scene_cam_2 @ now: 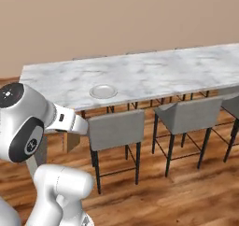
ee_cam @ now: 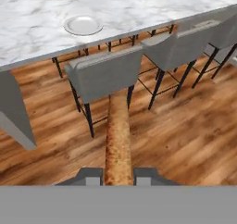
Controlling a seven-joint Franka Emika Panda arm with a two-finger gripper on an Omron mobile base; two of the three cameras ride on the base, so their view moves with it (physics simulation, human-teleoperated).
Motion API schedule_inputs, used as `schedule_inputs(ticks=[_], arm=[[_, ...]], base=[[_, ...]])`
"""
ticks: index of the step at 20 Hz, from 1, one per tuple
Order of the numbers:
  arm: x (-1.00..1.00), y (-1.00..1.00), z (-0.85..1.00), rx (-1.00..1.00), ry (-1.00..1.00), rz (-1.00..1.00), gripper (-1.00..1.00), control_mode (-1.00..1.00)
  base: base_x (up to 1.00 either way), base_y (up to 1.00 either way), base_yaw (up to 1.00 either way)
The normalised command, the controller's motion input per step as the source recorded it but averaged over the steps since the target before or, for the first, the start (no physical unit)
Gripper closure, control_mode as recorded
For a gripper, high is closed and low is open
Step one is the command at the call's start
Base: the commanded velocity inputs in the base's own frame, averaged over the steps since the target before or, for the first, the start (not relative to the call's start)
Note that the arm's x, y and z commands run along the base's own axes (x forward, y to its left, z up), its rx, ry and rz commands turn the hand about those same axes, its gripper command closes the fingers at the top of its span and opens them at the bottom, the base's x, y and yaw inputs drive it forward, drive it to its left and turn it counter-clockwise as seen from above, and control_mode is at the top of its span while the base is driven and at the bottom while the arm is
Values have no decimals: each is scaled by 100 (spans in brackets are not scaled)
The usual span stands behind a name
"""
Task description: Start the toaster. Once the lever pops up, take the bread to the plate on the dining counter.
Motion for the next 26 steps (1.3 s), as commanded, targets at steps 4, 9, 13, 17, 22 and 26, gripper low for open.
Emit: schedule_inputs(ticks=[4, 9, 13, 17, 22, 26], arm=[[0, 0, 0, 0, 0, 0, 100, 100], [0, 0, 0, 0, 0, 0, 100, 100], [0, 0, 0, 0, 0, 0, 100, 100], [0, 0, 0, 0, 0, 0, 100, 100], [0, 0, 0, 0, 0, 0, 100, 100], [0, 0, 0, 0, 0, 0, 100, 100]], base=[[41, -54, 62], [36, -55, 58], [40, -76, 42], [45, -79, 31], [43, -49, 18], [44, -4, 1]])
